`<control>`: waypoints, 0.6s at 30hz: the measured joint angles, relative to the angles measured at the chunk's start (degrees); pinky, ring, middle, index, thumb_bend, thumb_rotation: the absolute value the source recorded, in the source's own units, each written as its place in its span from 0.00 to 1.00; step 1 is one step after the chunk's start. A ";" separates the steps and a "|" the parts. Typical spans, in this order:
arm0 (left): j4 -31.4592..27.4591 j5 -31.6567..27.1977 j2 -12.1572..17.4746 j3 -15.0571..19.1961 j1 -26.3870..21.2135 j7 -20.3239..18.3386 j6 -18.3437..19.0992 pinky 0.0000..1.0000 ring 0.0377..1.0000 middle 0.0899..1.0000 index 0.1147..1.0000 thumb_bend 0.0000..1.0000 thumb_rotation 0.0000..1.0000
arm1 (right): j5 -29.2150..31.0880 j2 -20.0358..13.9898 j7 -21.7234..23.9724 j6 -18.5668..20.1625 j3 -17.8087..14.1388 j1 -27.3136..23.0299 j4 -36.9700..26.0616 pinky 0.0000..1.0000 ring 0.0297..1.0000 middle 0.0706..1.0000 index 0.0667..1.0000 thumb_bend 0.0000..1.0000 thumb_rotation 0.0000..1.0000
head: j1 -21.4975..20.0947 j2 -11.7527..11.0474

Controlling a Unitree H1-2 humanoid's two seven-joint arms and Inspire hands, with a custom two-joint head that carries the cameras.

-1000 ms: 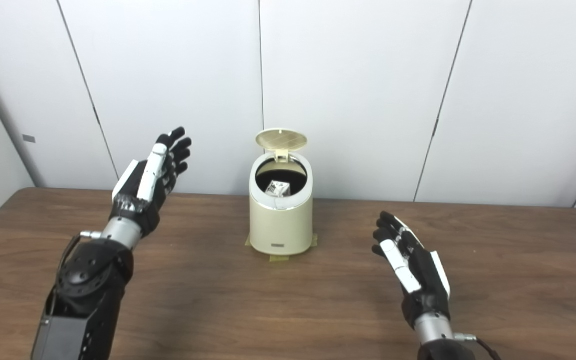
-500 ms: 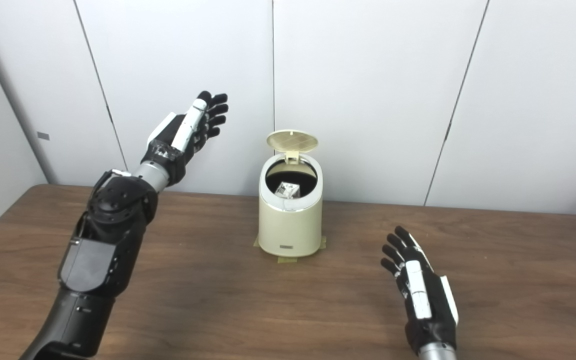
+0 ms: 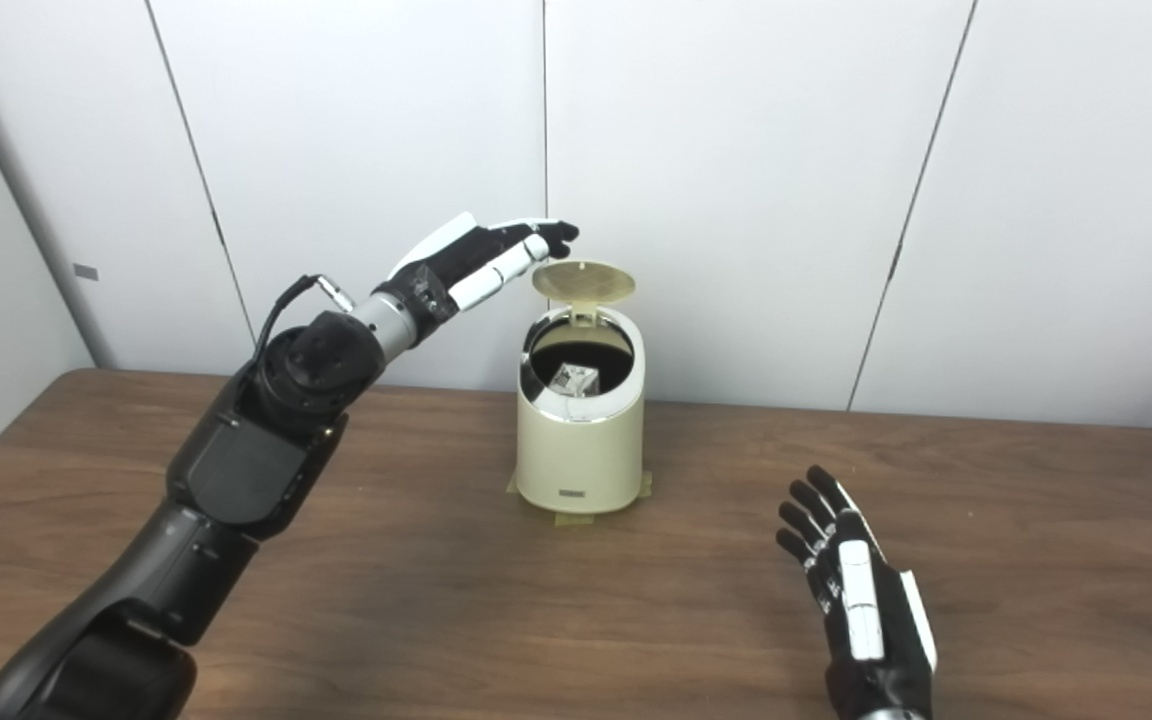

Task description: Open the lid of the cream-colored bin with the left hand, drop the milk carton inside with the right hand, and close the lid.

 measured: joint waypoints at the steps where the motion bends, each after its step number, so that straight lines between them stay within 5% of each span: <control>1: 0.35 0.67 -0.05 -0.54 -0.32 -0.47 -0.09 0.96 0.93 0.86 0.87 0.53 1.00 | 0.04 0.03 0.01 0.00 0.04 0.09 0.00 0.82 0.85 0.86 0.88 0.54 0.90 | 0.00 0.00; 9: -0.14 4.99 -0.37 -1.95 -0.78 -1.79 -2.05 0.96 0.91 0.81 0.84 0.52 1.00 | 0.14 0.44 0.00 0.00 0.31 0.92 0.05 0.81 0.84 0.86 0.88 0.55 0.91 | -0.97 -0.53; 18: -7.64 16.09 3.67 -6.31 0.08 -2.83 -8.25 0.74 0.76 0.74 0.75 0.51 1.00 | 0.09 1.92 -0.51 0.26 0.68 1.12 0.04 0.75 0.83 0.84 0.87 0.56 0.92 | -1.50 -0.44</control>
